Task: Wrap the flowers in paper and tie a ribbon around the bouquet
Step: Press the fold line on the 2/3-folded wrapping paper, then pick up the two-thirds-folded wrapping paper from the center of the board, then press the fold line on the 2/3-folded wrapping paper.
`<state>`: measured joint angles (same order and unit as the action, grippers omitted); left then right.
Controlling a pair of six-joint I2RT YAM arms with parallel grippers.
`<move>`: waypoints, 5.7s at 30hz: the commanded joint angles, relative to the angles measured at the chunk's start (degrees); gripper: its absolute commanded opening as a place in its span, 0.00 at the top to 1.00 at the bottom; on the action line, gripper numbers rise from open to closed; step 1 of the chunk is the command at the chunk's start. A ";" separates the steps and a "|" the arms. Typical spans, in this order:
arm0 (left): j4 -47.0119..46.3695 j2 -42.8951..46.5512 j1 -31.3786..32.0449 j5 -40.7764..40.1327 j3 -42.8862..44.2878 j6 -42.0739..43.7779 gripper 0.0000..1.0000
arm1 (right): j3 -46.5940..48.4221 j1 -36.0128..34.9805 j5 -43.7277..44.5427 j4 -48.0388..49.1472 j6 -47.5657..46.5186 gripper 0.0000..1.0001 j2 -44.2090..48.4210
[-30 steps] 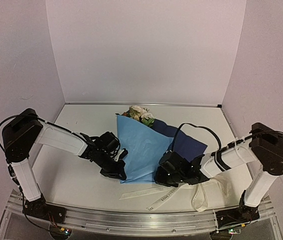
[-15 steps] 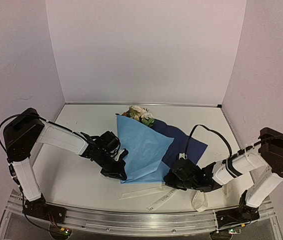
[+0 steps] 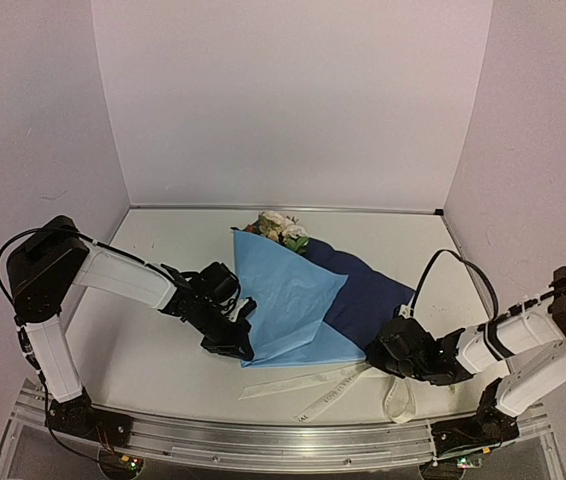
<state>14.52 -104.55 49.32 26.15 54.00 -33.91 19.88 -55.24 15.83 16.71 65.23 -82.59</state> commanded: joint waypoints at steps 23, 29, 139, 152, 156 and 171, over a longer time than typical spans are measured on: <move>4.92 -2.94 -0.18 -3.27 0.44 1.26 0.99 | 1.30 -3.91 4.27 -34.60 -4.14 0.55 21.15; 4.72 -3.03 -0.15 -3.02 0.44 1.23 0.99 | 9.18 -5.66 3.78 -37.71 -6.90 0.53 20.12; 4.15 1.56 -0.15 -3.56 0.27 1.53 0.90 | 6.43 -8.71 8.72 2.68 -5.26 0.98 2.03; 4.85 4.87 -0.12 -3.73 11.13 5.27 0.81 | 9.40 -8.93 8.28 -3.30 -9.55 0.99 4.06; 4.66 2.43 -0.10 -3.35 14.90 7.40 0.80 | 9.76 -9.02 7.90 -3.77 -10.10 0.99 4.37; 3.93 -13.68 5.08 -0.41 26.73 12.81 0.82 | 11.64 -8.99 4.68 -4.04 -10.10 0.99 6.19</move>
<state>19.11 -115.92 53.09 24.92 76.79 -23.30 28.94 -63.96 21.41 12.90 55.88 -78.87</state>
